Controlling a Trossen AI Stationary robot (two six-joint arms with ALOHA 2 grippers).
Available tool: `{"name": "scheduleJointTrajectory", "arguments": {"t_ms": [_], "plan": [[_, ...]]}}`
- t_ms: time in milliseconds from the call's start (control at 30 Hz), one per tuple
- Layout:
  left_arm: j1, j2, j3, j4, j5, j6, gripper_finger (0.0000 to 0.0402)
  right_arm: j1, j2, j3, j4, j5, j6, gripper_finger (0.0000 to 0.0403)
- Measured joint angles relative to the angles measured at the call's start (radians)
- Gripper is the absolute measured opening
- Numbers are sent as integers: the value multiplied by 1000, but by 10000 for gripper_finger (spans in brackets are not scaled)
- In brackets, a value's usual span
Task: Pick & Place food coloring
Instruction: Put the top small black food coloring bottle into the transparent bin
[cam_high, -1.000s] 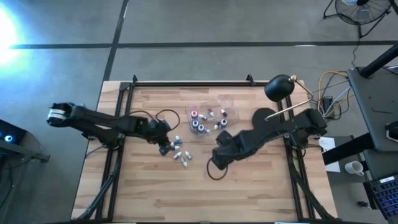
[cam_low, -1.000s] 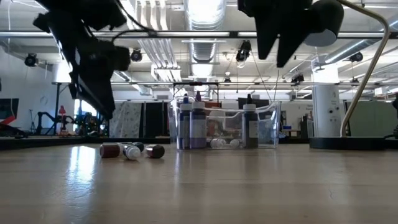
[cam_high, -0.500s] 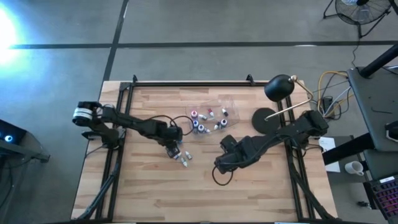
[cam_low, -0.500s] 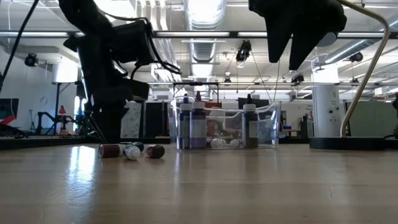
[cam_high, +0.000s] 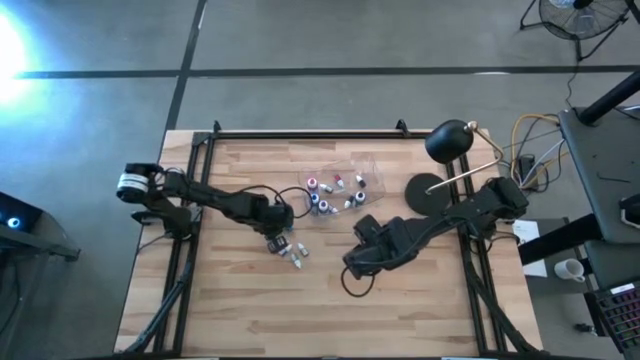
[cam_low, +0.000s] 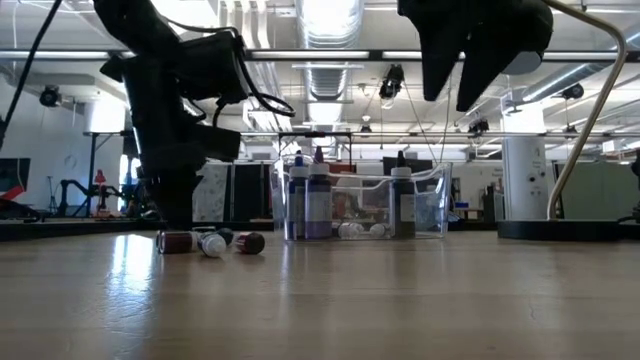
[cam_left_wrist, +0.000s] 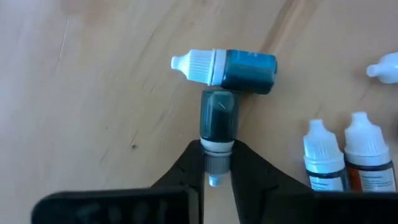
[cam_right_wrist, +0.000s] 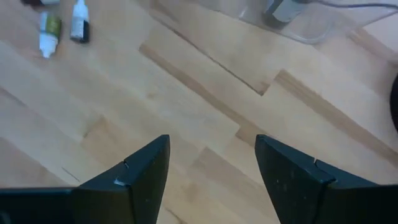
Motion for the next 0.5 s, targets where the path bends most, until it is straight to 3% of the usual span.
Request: {"name": "scheduleJointTrajectory", "arguments": {"t_ms": [100,167,267,400,500], "plan": [[6,-91,10,-107,-12,9,26,3,-9,29,1,47,9,224],[6,-219,46,-229,-33,9,26,5,-32,55,-4,98,12,220],[1,-401,100,-210,-68,69,26,7,-67,72,-16,173,15,215],[42,-504,109,228,-73,137,28,6,-90,72,-76,238,46,211],[113,-415,109,508,-34,171,49,6,-102,72,-127,242,70,210]]}}
